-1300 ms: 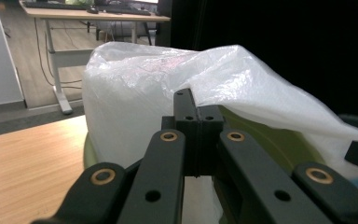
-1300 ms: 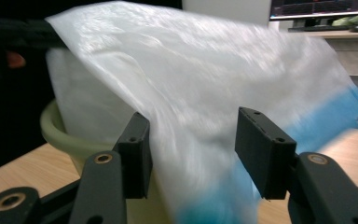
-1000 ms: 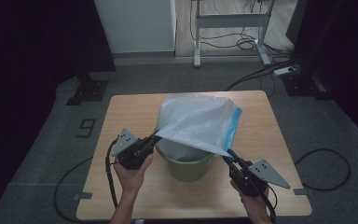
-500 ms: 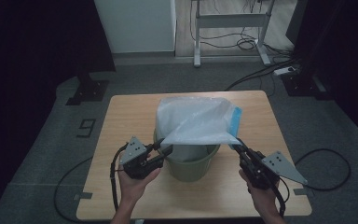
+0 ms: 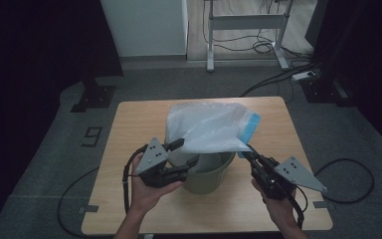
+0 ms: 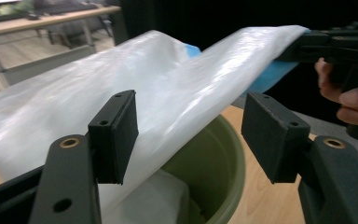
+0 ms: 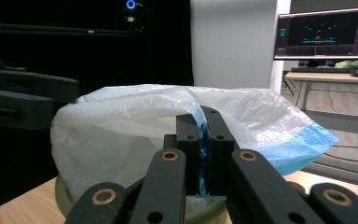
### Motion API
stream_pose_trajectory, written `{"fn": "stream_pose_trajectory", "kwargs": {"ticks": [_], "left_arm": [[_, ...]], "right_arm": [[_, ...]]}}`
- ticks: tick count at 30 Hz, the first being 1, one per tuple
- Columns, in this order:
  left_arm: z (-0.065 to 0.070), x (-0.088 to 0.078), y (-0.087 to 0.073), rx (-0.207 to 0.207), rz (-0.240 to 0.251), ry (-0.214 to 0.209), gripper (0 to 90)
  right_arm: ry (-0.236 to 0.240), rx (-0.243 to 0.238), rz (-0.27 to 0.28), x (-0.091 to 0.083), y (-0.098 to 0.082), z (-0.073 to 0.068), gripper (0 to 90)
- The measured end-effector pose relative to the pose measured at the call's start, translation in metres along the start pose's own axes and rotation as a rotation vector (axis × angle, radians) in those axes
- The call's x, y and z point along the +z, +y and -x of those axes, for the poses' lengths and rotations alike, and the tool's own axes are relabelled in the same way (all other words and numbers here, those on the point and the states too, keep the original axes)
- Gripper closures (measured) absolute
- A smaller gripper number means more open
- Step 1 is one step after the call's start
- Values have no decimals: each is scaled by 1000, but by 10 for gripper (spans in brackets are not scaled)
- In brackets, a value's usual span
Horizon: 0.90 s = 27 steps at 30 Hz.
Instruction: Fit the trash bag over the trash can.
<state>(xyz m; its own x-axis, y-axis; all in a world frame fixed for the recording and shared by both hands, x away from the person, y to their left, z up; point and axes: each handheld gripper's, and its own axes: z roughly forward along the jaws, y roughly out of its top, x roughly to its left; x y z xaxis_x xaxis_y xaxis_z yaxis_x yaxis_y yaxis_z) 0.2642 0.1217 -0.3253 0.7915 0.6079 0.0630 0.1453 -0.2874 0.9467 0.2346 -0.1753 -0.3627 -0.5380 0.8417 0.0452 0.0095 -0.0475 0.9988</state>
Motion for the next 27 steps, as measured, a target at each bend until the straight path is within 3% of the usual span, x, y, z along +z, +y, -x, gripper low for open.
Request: {"fn": "stream_pose_trajectory", "kwargs": {"ticks": [6,13,17,18,21,24,27], "left_arm": [[2,18,8,11,-26,-50,372],[6,32,8,37,-71,-56,418],[4,34,7,44,-69,-74,538],[4,34,6,47,-62,-76,639],[2,33,4,39,-38,-93,788],[-2,30,3,22,-4,-93,873],[-5,28,3,9,18,-81,894]], "right_arm": [[39,-13,-17,10,3,-10,862],[73,-6,-20,20,5,-20,863],[88,-9,-18,22,6,-23,863],[97,-10,-17,23,7,-24,863],[101,-12,-17,24,8,-25,862],[123,-4,-17,24,6,-26,842],[128,-3,-18,24,5,-27,770]]}}
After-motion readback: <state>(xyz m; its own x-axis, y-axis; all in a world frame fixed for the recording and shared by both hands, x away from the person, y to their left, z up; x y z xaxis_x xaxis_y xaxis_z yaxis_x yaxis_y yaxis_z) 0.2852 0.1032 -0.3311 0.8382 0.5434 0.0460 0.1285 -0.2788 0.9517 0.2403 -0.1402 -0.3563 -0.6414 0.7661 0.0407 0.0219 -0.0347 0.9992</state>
